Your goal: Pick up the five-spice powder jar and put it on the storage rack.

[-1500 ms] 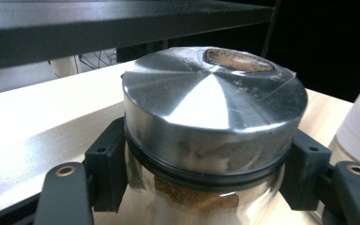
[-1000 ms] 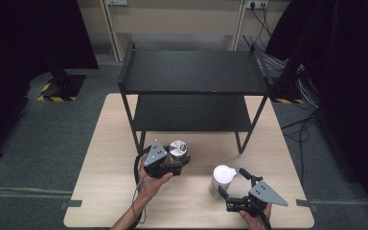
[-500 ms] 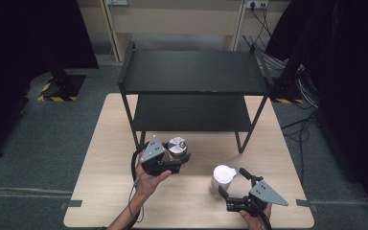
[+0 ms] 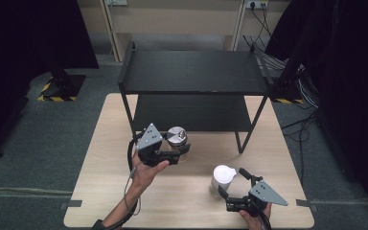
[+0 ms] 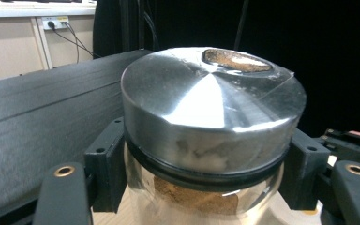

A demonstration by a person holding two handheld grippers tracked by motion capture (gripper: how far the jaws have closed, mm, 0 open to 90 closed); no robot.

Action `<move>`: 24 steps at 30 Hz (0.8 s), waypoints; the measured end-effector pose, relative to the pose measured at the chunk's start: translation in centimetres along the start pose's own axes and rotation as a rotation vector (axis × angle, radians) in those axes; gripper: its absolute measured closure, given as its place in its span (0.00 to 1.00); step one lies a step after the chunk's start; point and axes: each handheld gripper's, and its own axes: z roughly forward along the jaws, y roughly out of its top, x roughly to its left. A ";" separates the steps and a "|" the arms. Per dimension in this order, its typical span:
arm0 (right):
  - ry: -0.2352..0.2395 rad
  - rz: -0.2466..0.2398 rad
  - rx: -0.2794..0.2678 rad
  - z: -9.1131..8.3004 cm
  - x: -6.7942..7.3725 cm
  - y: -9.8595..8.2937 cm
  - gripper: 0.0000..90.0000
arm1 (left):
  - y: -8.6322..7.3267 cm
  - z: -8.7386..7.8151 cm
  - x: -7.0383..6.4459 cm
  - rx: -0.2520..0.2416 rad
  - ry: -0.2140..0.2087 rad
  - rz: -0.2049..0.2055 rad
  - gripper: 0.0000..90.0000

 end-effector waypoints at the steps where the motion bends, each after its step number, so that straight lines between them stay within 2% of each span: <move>1: 0.001 0.000 -0.001 0.0 0.0 0.0 0.01 | 0.4 0.0 0.0 0.009 0.000 0.003 0.34; 4: 0.001 0.002 -0.002 0.0 0.0 0.0 0.01 | 1.9 0.0 -0.2 0.024 0.008 0.029 0.34; 13: 0.001 -0.001 -0.001 0.0 0.0 0.0 0.01 | 4.6 -0.9 -0.2 0.002 -0.006 0.022 0.34; 24: 0.001 -0.001 0.000 0.0 0.0 0.0 0.01 | 8.4 -1.7 -0.5 -0.020 0.007 0.037 0.34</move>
